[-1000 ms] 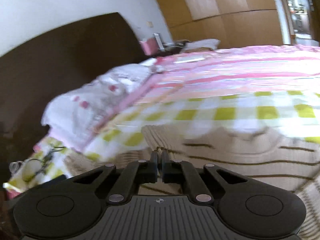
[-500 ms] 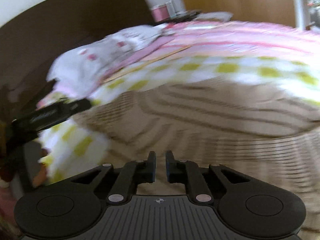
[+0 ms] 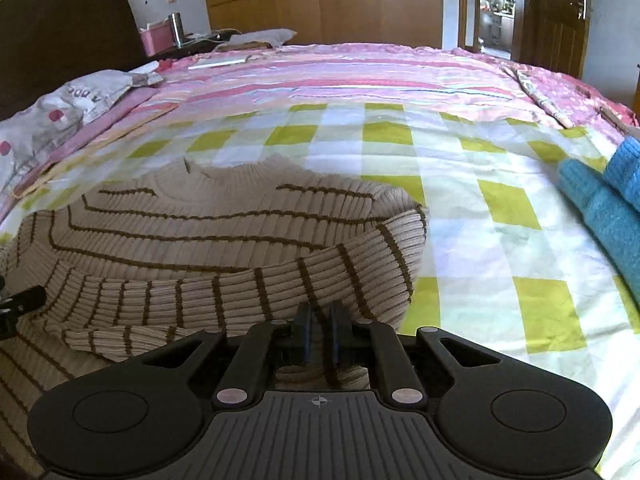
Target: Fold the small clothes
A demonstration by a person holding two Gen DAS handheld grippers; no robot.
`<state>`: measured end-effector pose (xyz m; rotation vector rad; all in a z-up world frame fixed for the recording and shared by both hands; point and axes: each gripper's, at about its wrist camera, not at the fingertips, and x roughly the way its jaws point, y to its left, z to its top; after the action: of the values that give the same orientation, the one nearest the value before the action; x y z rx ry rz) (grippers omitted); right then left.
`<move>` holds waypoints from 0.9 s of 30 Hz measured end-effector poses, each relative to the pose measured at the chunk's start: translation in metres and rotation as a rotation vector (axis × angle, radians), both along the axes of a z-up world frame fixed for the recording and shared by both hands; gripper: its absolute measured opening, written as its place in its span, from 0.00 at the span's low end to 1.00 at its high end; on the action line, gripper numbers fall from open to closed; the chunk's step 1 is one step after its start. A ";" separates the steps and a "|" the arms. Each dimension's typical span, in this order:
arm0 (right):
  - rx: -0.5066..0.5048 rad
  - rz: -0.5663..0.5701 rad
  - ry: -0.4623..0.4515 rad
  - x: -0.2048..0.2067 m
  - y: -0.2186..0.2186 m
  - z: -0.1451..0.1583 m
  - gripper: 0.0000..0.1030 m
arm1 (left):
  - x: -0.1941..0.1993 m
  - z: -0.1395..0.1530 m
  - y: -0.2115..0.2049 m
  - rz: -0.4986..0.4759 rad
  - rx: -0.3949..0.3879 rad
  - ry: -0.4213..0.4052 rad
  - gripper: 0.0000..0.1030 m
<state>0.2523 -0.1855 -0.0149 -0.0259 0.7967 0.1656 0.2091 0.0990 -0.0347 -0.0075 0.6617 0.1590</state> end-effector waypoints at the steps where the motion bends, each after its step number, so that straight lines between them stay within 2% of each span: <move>1: 0.007 -0.007 -0.001 0.003 0.001 0.000 0.11 | 0.001 0.000 0.003 0.012 -0.005 -0.001 0.98; 5: 0.024 0.020 -0.037 -0.002 0.001 0.013 0.14 | 0.000 0.001 0.019 0.065 -0.013 -0.004 0.98; 8: 0.038 0.096 -0.029 -0.001 0.020 0.016 0.15 | -0.002 0.004 0.029 0.112 -0.001 -0.024 0.98; 10: 0.061 0.173 -0.025 -0.001 0.039 0.015 0.16 | -0.004 0.005 0.038 0.139 -0.023 -0.033 0.98; 12: 0.094 0.268 -0.015 -0.001 0.061 0.014 0.24 | -0.005 0.007 0.046 0.161 -0.052 -0.041 0.98; 16: 0.102 0.444 -0.008 0.005 0.107 0.010 0.27 | -0.008 0.011 0.056 0.184 -0.062 -0.068 0.98; 20: 0.091 0.561 -0.011 0.015 0.145 0.006 0.45 | -0.011 0.015 0.063 0.198 -0.082 -0.087 0.98; 21: 0.095 0.576 -0.003 0.019 0.152 0.005 0.46 | -0.011 0.016 0.064 0.203 -0.084 -0.091 0.98; 25: 0.101 0.619 0.053 0.033 0.169 -0.004 0.42 | -0.011 0.017 0.069 0.208 -0.094 -0.100 0.98; 27: 0.070 0.634 0.056 0.031 0.175 -0.006 0.21 | -0.011 0.017 0.070 0.208 -0.107 -0.101 0.98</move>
<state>0.2831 -0.0102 -0.0209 -0.2093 0.8179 0.7968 0.1981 0.1695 -0.0174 -0.1863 0.5670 0.3218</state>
